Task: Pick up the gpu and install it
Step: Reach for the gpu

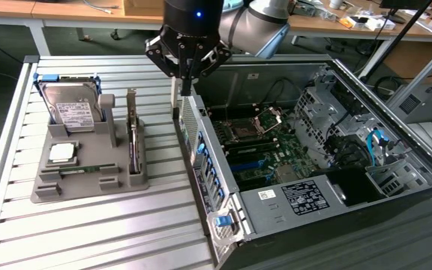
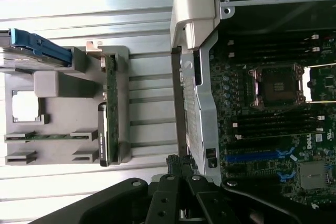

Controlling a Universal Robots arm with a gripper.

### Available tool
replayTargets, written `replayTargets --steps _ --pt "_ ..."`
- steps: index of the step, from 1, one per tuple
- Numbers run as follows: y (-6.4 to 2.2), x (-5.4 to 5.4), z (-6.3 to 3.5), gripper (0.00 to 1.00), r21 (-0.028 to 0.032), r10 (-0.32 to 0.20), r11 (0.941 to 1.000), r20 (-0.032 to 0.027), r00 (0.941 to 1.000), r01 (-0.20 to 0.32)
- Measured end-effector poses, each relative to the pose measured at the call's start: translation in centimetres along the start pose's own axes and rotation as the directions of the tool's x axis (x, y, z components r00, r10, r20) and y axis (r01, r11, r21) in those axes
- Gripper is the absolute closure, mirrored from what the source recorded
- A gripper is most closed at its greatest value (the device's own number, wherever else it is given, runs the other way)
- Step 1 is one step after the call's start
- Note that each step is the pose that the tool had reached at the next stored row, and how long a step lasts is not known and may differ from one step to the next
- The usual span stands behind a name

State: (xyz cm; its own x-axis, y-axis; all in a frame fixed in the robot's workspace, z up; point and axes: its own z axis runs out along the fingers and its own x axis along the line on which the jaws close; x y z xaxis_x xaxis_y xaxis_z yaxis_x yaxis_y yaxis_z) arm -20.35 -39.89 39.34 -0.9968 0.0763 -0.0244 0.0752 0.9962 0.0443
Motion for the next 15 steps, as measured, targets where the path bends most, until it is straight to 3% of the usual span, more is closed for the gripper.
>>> replayTargets --steps 15 --pt "-0.07 0.9 -0.02 0.89 -0.0001 0.0 1.0 0.0001 1.0 0.0"
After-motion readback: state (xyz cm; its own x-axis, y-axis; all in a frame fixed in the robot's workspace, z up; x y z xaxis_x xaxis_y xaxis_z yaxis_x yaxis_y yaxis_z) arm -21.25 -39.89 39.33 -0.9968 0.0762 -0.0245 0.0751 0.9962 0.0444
